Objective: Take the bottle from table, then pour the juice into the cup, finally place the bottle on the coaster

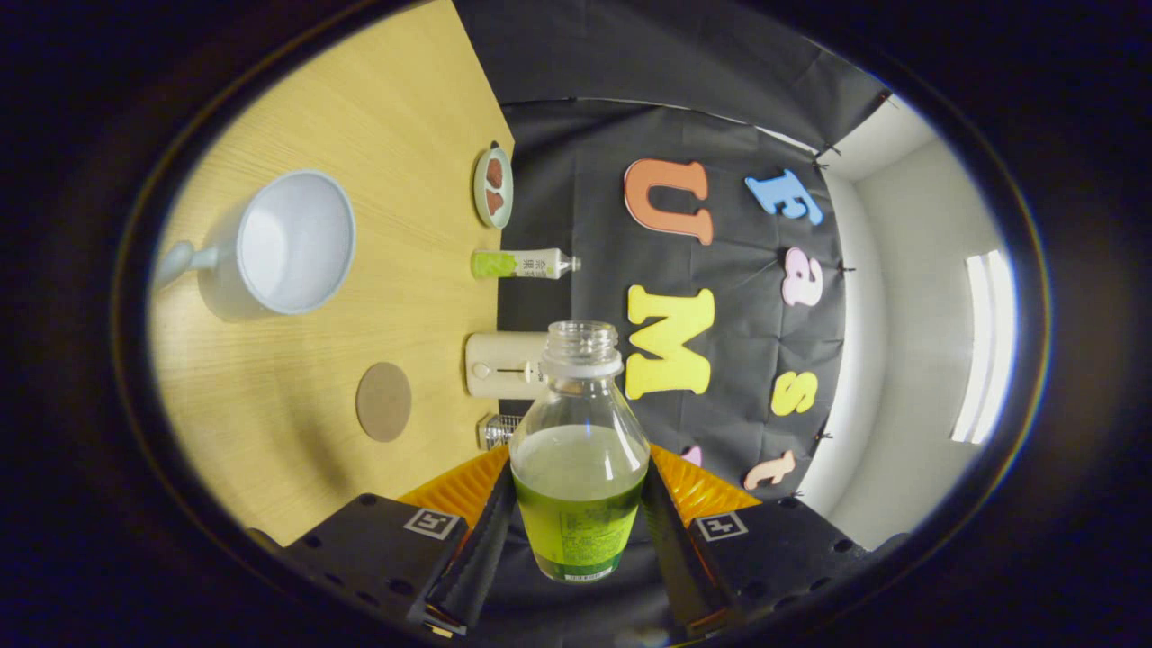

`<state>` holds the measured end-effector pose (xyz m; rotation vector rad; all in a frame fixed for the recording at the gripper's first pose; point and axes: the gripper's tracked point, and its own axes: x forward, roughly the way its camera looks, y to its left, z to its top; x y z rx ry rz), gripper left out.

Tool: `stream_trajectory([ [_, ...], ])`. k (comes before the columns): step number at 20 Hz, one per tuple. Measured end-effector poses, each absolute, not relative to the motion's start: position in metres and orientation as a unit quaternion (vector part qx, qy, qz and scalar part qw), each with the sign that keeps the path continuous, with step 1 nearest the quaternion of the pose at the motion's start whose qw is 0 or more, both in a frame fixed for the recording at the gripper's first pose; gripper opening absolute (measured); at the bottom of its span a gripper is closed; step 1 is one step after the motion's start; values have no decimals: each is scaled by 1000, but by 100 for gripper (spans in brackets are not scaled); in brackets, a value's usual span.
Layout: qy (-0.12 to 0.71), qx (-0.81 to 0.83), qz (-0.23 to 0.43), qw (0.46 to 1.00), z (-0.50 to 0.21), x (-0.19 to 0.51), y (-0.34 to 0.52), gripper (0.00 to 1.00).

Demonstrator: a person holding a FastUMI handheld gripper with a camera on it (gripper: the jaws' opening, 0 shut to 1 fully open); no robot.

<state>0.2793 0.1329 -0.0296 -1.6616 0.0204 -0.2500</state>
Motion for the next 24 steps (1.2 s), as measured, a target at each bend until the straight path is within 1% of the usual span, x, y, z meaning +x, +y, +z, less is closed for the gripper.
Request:
stream_trajectory([
  [4, 3, -769, -108, 630, -29, 278, 142, 80],
  [10, 4, -788, -115, 604, -26, 277, 146, 80],
  [24, -1, -811, -131, 570, -10, 271, 140, 80],
])
